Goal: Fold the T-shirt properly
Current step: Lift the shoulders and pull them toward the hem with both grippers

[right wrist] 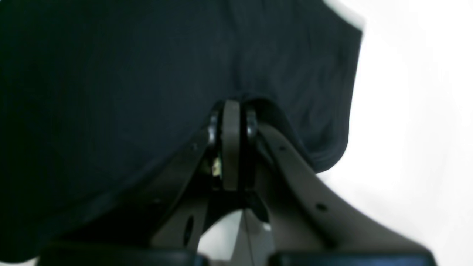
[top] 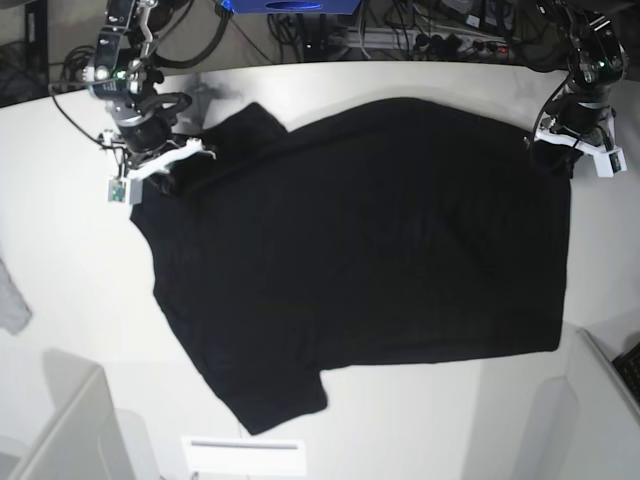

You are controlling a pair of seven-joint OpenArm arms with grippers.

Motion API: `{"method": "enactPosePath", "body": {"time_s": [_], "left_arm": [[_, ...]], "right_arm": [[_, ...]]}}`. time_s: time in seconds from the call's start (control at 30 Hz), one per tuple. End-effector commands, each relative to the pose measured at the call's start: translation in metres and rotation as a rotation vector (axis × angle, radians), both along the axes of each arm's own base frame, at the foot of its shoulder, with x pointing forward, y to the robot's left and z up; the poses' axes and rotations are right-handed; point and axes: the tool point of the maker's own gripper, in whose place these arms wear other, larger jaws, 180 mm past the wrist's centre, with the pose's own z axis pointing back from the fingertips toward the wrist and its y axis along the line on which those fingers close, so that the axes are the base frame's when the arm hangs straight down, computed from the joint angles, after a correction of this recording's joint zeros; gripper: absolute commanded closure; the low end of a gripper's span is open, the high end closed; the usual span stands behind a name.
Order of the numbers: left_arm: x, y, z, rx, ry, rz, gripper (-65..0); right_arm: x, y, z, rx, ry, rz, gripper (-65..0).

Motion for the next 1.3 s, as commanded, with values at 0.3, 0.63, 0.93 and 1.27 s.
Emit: {"method": "enactPosePath", "body": {"time_s": [0.3,0.63,0.93,1.27], "left_arm": [[0.033,0.013,0.025,0.116,-0.07,0.004,0.0],[0.048,0.025,0.009,0.068,-0.062,0.06,0.0],[0.07,0.028,0.023,0.062,-0.122,0.074,0.0],[0.081,0.034,0.0,-0.005,-0.092,0.132,0.0]], "right_arm": [[0.06,0.006,0.024,0.029,-0.049,0.029,0.0],[0.097,0.011,0.008,0.074,-0.019,0.032,0.0],[0.123,0.003,0.006,0.07,-0.014,0.034,0.0],[0.13,0.003,-0.008,0.084,0.027,0.032,0.0]]}}
